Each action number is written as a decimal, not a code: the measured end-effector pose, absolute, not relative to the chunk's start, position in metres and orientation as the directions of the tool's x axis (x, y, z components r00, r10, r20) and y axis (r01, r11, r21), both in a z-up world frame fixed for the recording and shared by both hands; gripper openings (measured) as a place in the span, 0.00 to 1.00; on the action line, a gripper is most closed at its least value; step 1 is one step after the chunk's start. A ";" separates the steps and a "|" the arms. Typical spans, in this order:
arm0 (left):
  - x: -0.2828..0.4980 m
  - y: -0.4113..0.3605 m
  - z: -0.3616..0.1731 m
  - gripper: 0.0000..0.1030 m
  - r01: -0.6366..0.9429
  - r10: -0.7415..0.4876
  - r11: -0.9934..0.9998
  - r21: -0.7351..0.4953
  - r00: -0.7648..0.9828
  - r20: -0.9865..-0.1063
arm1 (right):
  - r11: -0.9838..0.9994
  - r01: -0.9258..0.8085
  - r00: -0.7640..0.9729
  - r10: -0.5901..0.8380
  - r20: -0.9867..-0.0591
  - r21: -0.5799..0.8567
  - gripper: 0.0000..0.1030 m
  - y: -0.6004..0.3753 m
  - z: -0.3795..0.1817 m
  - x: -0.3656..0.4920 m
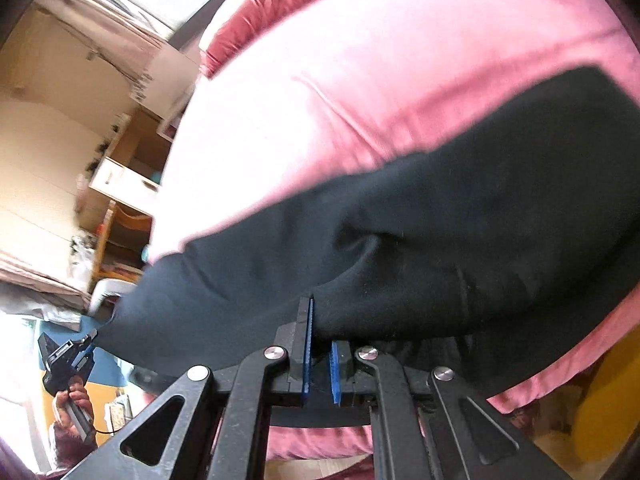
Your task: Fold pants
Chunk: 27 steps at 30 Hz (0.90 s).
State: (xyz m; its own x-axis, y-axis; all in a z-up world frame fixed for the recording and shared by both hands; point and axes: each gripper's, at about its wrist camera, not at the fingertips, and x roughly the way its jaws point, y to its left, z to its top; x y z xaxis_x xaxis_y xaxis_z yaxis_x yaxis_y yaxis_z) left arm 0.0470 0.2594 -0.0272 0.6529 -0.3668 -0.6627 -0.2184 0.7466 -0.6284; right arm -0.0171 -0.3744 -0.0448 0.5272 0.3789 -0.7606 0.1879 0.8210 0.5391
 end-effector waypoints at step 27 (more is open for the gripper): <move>0.014 0.253 -0.104 0.31 -0.340 -0.205 0.878 -0.338 0.372 -0.905 | 0.850 0.209 0.371 0.388 -0.843 0.484 0.25 -0.379 -0.082 -0.076</move>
